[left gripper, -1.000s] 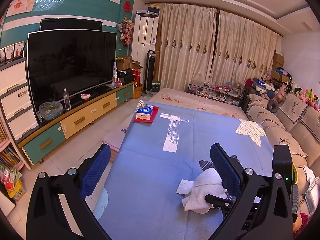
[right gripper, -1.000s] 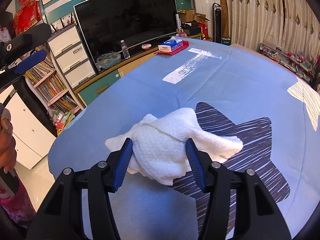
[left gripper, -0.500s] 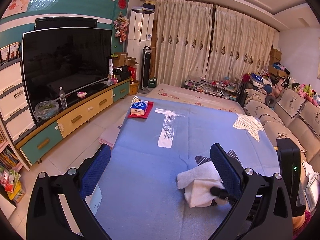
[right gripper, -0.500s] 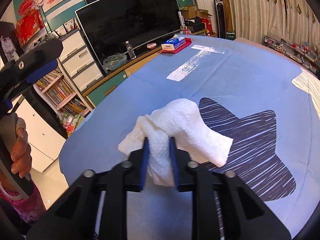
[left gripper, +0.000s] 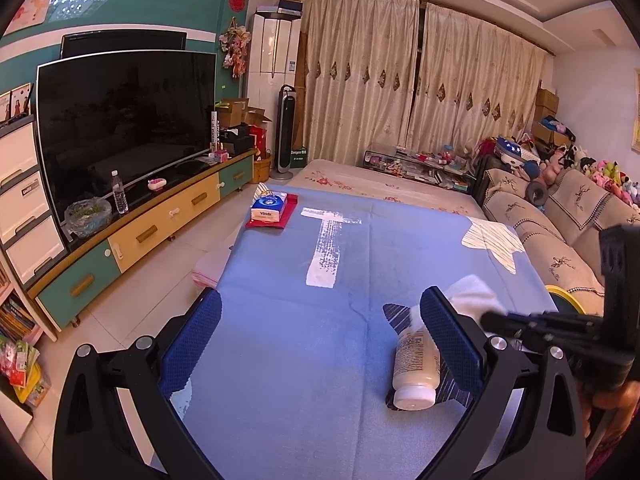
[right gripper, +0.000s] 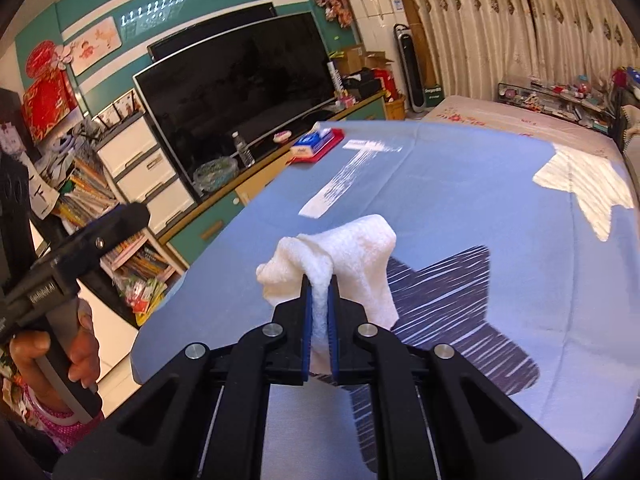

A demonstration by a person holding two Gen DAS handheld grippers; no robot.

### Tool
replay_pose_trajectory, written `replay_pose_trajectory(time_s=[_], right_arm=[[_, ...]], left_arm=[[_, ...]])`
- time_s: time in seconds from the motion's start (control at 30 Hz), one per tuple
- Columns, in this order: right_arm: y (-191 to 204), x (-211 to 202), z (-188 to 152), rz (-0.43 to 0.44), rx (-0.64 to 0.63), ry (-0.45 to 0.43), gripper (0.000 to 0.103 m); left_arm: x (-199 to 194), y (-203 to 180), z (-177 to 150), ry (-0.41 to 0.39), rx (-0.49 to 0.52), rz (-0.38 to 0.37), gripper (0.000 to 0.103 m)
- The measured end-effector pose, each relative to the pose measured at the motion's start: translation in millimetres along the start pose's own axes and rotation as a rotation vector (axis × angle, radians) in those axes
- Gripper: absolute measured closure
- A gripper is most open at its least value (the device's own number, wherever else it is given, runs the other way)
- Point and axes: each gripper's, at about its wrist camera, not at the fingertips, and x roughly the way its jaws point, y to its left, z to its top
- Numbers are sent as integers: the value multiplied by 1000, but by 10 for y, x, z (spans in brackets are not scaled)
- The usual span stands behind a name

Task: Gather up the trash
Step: 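Carry the tissues over the bin and open the right gripper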

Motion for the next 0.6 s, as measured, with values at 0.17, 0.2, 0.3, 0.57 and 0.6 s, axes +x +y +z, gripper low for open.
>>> replay_pose_trajectory(time_s=[0.17, 0.2, 0.3, 0.57, 0.6], right_arm=[[-214, -255, 114, -54, 22, -49, 96], [-272, -331, 134, -70, 26, -63, 96], [-450, -524, 172, -120, 39, -93, 96], [-1136, -1023, 100, -300, 136, -158, 96], [-1255, -1078, 75, -325, 155, -161, 96]], left_arm=[[16, -68, -8, 9, 12, -9, 5], [22, -83, -10, 11, 14, -10, 5], [54, -147, -20, 22, 24, -20, 5], [150, -368, -30, 43, 61, -43, 5], [167, -406, -31, 46, 67, -46, 5]])
